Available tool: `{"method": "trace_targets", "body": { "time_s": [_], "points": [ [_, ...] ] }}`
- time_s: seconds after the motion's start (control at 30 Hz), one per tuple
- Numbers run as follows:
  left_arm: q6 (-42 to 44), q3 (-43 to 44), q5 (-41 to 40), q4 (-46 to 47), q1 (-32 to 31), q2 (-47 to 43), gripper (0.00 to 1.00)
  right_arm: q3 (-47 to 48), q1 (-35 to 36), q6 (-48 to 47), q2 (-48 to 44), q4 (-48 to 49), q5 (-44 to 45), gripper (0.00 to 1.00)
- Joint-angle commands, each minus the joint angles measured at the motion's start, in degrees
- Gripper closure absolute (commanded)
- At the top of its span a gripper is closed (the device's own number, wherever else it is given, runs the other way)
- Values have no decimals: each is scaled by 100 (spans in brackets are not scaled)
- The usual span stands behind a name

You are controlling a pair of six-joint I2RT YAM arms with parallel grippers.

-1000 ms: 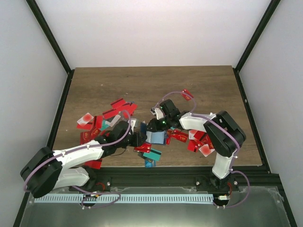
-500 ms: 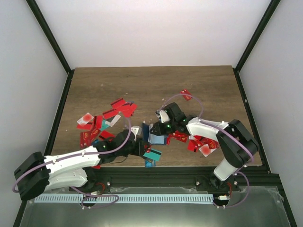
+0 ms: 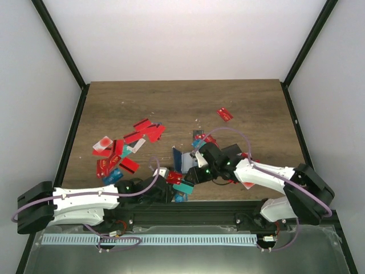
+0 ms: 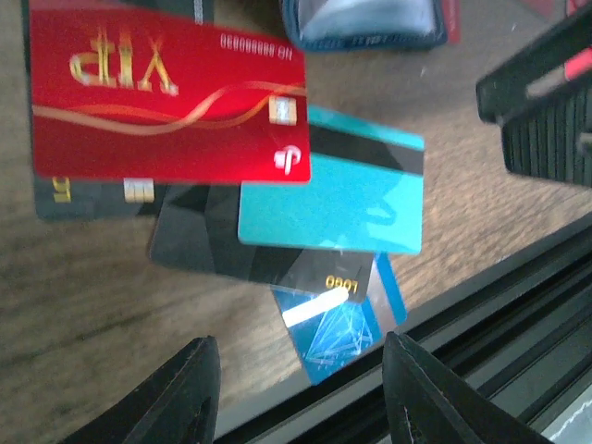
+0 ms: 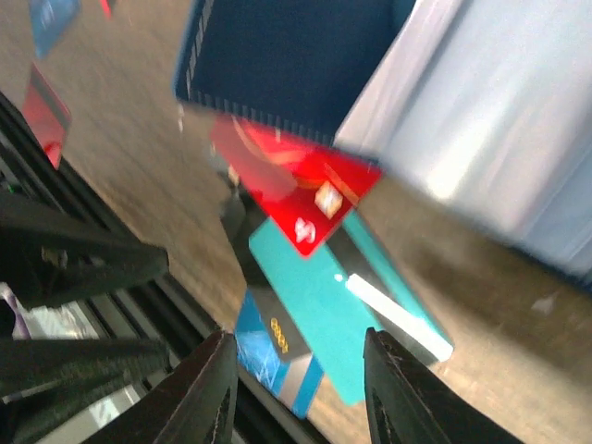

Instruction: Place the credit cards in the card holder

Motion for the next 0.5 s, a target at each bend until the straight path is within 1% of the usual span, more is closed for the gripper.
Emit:
{"method": "trace_targets", "body": {
  "time_s": [0.0, 0.13, 0.27, 0.47],
  "points": [
    [-706, -221, -134, -34, -349, -22, 50, -205, 496, 306, -188, -128, 274, 60],
    [-1187, -471, 45, 250, -614, -73, 50, -409, 689, 455, -304, 183, 262, 60],
    [-1594, -768, 56, 619, -703, -164, 49, -594, 701, 449, -97, 580, 223, 61],
    [-2048, -1302, 45, 1701, -707, -132, 49, -874, 720, 437, 267, 990, 62, 64]
  ]
}}
